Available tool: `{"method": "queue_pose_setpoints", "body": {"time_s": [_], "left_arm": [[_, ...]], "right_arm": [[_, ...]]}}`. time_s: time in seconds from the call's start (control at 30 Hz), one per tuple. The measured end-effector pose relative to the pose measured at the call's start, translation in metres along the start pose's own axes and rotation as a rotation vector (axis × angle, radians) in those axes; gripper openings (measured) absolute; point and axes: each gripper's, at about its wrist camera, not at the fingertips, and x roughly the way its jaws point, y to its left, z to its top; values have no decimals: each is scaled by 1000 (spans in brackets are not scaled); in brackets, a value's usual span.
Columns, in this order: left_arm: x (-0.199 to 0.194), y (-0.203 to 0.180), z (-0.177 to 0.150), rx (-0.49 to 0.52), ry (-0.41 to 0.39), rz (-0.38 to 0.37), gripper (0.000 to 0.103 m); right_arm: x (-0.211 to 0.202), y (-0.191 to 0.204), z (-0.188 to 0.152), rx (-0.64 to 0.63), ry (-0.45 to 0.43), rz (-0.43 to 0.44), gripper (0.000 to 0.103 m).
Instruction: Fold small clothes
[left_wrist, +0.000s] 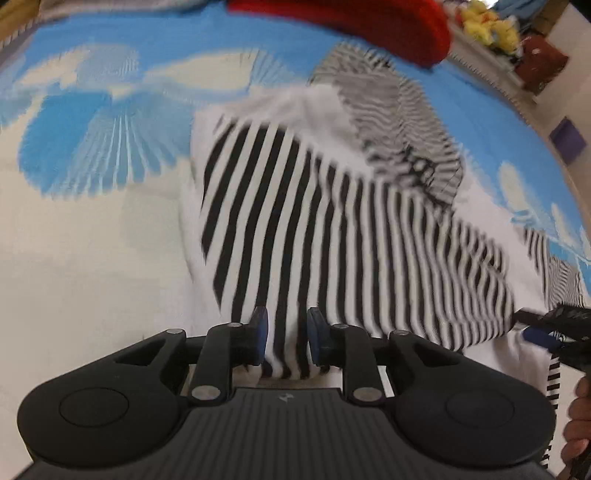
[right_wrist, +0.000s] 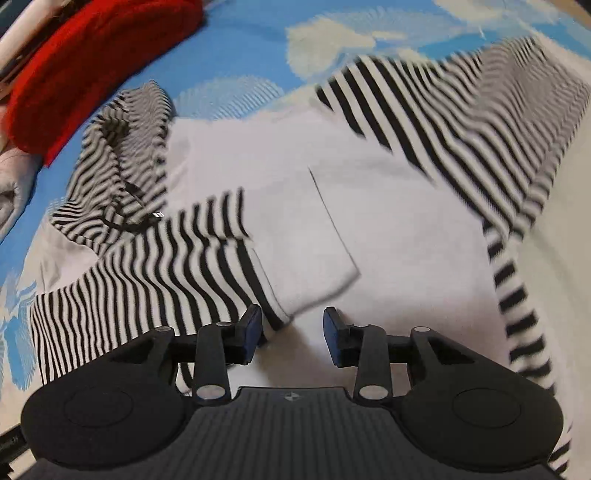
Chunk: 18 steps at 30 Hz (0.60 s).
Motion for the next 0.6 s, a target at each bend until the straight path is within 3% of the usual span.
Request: {"method": "queue_pose_setpoints", "body": {"time_s": [0.1, 0.3, 0.43, 0.6], "left_arm": [[6, 4, -2, -55, 41, 3, 25], [-28, -30, 0, 62, -111, 63, 26], [-40, -54, -8, 116, -173, 49, 27], [-47, -83, -19, 218, -231, 99, 31]], "right_arm": [[-5, -7, 1, 4, -20, -6, 40], [-26, 11, -1, -101, -110, -55, 41], [-50, 31, -9, -241, -224, -66, 49], [-70, 36, -18, -322, -272, -74, 49]]}}
